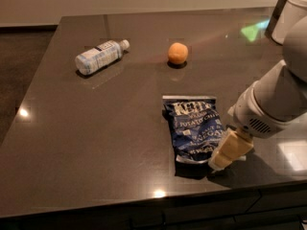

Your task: Move blue chip bag near blue plastic bottle

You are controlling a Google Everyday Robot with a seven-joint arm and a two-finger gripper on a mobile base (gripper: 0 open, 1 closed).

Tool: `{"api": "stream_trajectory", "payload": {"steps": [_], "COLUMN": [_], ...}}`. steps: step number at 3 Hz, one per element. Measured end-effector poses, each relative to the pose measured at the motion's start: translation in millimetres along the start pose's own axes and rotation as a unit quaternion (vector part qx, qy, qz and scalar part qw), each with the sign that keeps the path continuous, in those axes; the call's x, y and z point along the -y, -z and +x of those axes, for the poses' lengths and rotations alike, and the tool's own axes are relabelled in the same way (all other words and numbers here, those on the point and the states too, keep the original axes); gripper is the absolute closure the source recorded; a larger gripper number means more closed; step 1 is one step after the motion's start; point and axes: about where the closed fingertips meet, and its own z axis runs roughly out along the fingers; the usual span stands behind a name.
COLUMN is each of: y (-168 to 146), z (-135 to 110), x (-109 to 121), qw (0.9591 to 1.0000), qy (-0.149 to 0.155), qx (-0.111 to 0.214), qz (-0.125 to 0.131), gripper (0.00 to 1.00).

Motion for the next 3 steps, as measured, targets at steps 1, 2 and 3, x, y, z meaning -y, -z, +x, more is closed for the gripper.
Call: {"api": "stream_trajectory", "payload": {"steps": [1, 2, 3], "y": [1, 2, 9], "z": [-1, -7, -24], "x": [3, 6, 10], "qw": [0.9999, 0.9998, 0.9995], "qy": [0.001, 0.006, 0.02], "qx": [0.001, 0.003, 0.013], "qz": [0.012, 0.017, 0.022], "gripper": [0.4, 0.64, 0.87]}}
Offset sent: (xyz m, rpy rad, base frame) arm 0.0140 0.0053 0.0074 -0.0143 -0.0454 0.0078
